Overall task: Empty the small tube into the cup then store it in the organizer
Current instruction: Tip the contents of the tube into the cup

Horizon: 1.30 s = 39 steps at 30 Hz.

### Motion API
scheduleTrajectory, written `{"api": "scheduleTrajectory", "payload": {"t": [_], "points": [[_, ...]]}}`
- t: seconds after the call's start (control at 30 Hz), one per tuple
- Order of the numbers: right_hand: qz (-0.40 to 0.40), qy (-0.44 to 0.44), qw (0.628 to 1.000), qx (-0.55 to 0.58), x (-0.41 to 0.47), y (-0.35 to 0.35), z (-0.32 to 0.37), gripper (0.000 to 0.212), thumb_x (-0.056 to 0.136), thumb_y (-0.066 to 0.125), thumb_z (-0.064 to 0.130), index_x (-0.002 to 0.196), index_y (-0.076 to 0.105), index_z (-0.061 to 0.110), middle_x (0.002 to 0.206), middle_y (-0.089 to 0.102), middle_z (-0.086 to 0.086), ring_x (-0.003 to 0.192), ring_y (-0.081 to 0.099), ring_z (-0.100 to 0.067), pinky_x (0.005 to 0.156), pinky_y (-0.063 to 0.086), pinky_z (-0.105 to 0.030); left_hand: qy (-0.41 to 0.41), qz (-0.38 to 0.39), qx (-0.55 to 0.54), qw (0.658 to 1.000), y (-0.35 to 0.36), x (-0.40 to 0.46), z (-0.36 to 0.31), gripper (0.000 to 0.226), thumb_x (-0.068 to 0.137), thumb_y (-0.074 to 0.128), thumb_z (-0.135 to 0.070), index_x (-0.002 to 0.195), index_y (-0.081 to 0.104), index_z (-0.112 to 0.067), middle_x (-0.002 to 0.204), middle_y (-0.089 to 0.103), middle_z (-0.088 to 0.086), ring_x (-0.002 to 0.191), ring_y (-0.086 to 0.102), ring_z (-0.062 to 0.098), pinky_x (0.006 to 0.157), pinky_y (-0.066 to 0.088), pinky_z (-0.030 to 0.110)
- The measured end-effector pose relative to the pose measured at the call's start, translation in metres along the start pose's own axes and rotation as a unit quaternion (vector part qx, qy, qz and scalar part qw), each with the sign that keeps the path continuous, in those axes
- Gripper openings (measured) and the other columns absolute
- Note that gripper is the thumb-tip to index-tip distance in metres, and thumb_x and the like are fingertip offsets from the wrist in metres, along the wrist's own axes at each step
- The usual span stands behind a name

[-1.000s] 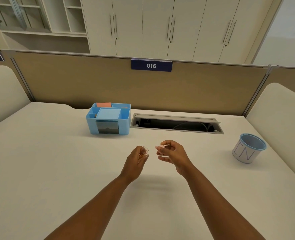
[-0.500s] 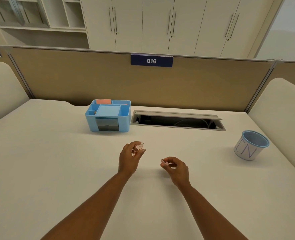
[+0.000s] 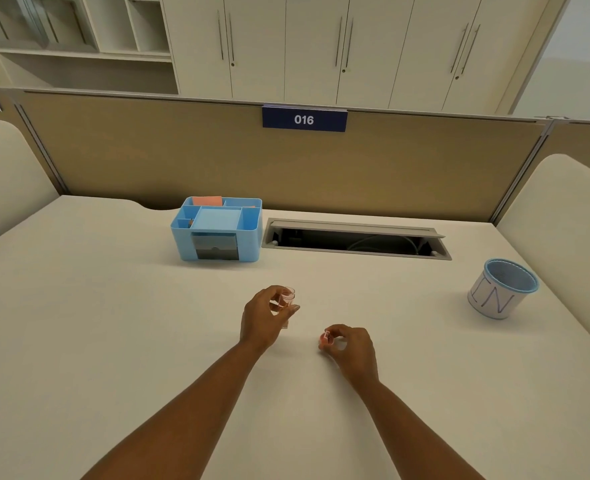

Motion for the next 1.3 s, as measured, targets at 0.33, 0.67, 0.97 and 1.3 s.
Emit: {"api": "scheduleTrajectory", "payload": {"t": [0.33,0.67,0.97,1.3], "points": [[0.020,0.011,0.978,0.209,-0.012,-0.024,0.037,0.026,0.079,0.068,0.017,0.103,0.062,0.026,0.104,0.068,-0.005,0.100,0.061,-0.021,0.078,0.050,-0.025,0.001,0.038,-0.018,0.999,0.015,-0.005,-0.028,0.033,0.074,0.073,-0.023,0.103,0.062,-0.010,0.109,0.067,0.012,0.095,0.060,0.023,0.081,0.049,0.031],[0.019,0.090,0.866,0.492,-0.032,-0.053,0.035,0.017,0.086,0.059,0.016,0.102,0.064,0.015,0.096,0.070,-0.007,0.087,0.070,-0.019,0.068,0.058,-0.021,0.009,0.092,-0.096,0.991,0.069,-0.020,-0.076,0.040,0.075,0.071,-0.029,0.110,0.058,-0.013,0.120,0.063,0.011,0.098,0.055,0.016,0.082,0.045,0.027],[-0.147,0.128,0.808,0.556,-0.025,-0.144,-0.025,0.012,0.081,0.064,0.015,0.093,0.064,0.019,0.094,0.070,-0.007,0.080,0.070,-0.018,0.063,0.060,-0.023,0.021,0.177,-0.024,0.984,0.144,-0.011,-0.094,0.054,0.086,0.051,-0.043,0.133,0.040,-0.018,0.144,0.043,0.007,0.132,0.040,0.026,0.108,0.034,0.041],[-0.347,0.143,0.787,0.490,0.006,-0.251,-0.087,0.029,0.080,0.067,0.011,0.107,0.061,0.002,0.102,0.063,-0.012,0.084,0.063,-0.019,0.072,0.057,-0.024,0.128,0.223,0.280,0.925,0.210,0.004,-0.044,0.060,0.095,0.031,-0.034,0.143,0.005,-0.009,0.157,0.005,0.010,0.145,0.001,0.023,0.119,0.004,0.040]]}}
Point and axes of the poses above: each hand's wrist, its own x-axis towards the middle knuckle, its own y-axis out of the palm, z = x × y, the point moved 7 cm from there along x, towards the middle knuckle
